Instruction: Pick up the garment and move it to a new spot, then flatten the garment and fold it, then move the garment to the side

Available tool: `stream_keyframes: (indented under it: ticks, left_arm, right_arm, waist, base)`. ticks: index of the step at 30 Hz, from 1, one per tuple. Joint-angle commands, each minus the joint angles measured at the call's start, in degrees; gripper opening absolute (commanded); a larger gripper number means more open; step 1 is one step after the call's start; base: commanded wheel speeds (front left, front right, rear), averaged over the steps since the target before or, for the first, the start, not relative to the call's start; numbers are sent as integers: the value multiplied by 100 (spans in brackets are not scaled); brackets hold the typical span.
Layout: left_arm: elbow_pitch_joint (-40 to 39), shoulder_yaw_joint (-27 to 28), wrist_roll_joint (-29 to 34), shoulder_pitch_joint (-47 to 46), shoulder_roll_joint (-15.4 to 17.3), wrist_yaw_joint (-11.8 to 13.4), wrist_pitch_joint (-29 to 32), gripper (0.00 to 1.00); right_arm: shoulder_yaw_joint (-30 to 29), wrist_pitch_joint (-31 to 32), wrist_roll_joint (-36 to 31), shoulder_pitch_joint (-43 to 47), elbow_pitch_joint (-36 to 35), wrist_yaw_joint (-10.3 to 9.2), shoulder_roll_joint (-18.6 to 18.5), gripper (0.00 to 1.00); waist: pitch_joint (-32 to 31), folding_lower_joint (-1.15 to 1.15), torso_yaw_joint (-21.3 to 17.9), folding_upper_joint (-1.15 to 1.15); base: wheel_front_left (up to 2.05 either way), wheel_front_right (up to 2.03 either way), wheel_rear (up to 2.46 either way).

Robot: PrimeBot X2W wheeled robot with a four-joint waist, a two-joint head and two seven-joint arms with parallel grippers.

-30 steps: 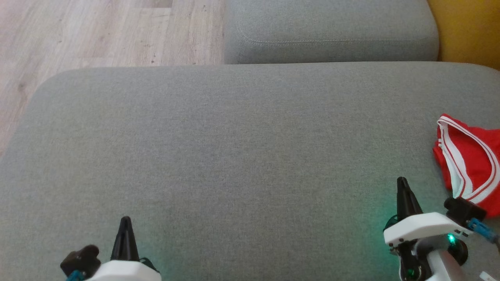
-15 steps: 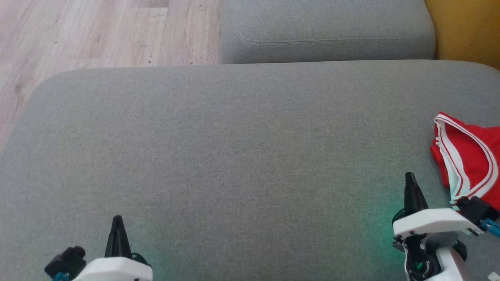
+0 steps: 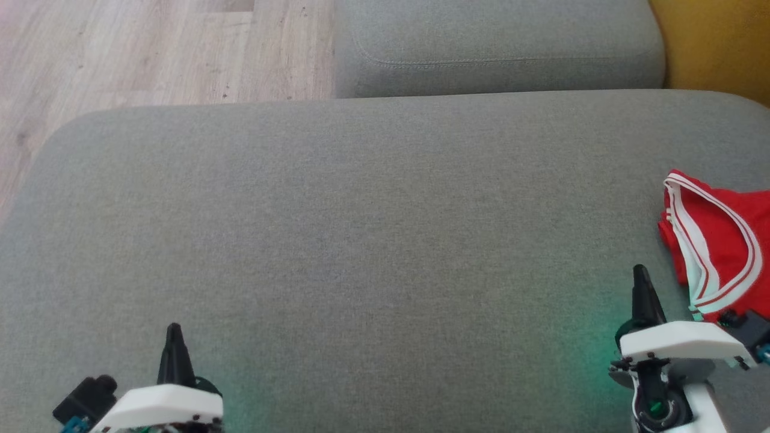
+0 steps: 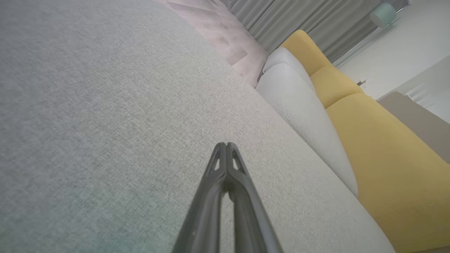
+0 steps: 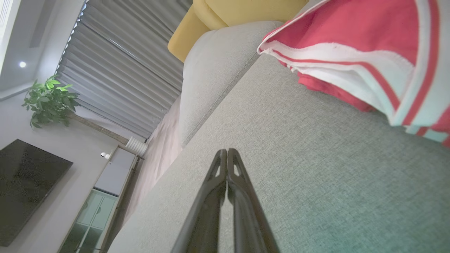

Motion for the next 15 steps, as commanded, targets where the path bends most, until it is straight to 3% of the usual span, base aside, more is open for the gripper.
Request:
stream_keyframes:
  ticks: [1, 15]
  left_arm:
    - [-211, 177, -167, -276, 15, -49, 41, 0]
    - [-347, 312, -1110, -333, 18, -124, 278, 0]
  right_arm:
    - [16, 51, 167, -156, -255, -2, -24, 0]
    - [-76, 283, 1068, -93, -529, -3, -27, 0]
  waist:
    - [1, 0, -5, 0]
    - [12, 0, -65, 0]
  base:
    - [0, 0, 0]
    - [0, 0, 0]
